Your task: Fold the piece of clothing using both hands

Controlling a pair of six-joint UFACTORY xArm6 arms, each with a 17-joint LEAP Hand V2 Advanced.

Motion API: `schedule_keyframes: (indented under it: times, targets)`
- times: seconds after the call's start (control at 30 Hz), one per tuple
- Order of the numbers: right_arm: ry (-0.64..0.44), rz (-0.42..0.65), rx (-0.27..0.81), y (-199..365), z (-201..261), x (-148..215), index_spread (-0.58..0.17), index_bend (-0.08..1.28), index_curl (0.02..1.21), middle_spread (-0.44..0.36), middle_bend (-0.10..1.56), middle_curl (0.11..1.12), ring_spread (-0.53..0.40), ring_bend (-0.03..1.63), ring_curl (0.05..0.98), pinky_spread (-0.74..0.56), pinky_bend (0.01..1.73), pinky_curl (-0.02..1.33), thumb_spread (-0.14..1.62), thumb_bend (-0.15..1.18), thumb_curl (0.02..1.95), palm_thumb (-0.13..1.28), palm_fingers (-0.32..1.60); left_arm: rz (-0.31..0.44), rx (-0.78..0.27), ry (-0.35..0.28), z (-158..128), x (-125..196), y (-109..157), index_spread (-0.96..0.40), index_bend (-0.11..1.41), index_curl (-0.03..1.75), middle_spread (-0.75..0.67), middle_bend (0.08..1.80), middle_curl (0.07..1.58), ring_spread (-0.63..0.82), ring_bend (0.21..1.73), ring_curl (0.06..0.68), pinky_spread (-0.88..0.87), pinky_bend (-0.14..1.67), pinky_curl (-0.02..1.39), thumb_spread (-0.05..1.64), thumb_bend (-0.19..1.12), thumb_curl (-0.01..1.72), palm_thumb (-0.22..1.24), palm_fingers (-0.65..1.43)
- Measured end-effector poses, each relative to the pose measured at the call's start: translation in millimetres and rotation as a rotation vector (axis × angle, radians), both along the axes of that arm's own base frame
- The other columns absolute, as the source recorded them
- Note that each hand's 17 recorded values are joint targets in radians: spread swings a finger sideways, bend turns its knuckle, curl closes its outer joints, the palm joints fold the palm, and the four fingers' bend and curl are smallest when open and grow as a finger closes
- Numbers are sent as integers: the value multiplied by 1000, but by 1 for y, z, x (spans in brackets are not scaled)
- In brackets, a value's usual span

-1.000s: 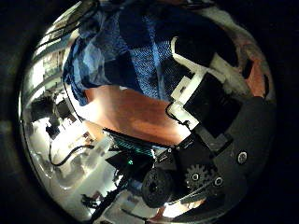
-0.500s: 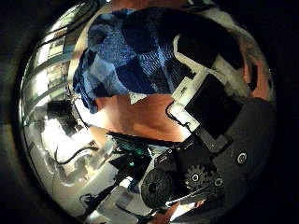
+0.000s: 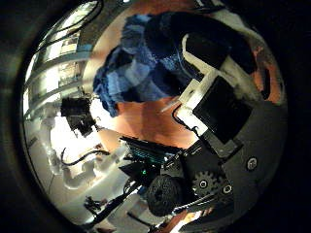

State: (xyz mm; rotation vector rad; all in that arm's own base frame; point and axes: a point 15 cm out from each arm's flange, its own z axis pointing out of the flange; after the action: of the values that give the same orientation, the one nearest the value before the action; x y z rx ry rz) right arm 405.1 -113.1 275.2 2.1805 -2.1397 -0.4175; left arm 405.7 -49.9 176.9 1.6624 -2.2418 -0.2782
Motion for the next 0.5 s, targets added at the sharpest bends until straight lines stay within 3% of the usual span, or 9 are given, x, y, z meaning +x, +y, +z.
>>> schedule_keyframes:
  times: [0.3,0.5]
  targets:
    - [-106,221,123,131,104,26,-289,1031,928,-140,1256,864,-247,1293,828,-226,1078,1211,1101,-9,785,1045,1110,123,-31,-38,30,3,85,-77,205,469,116,186,349,190,588,234,229,238,412,1185,-18,293,282,279]
    - [-86,397,141,246,108,30,-285,1036,911,-138,1269,848,-242,1297,826,-222,1069,1221,1083,-8,818,1043,1120,180,-29,-36,35,-17,125,-80,198,474,113,182,350,188,580,230,226,231,407,1192,-17,294,286,286]
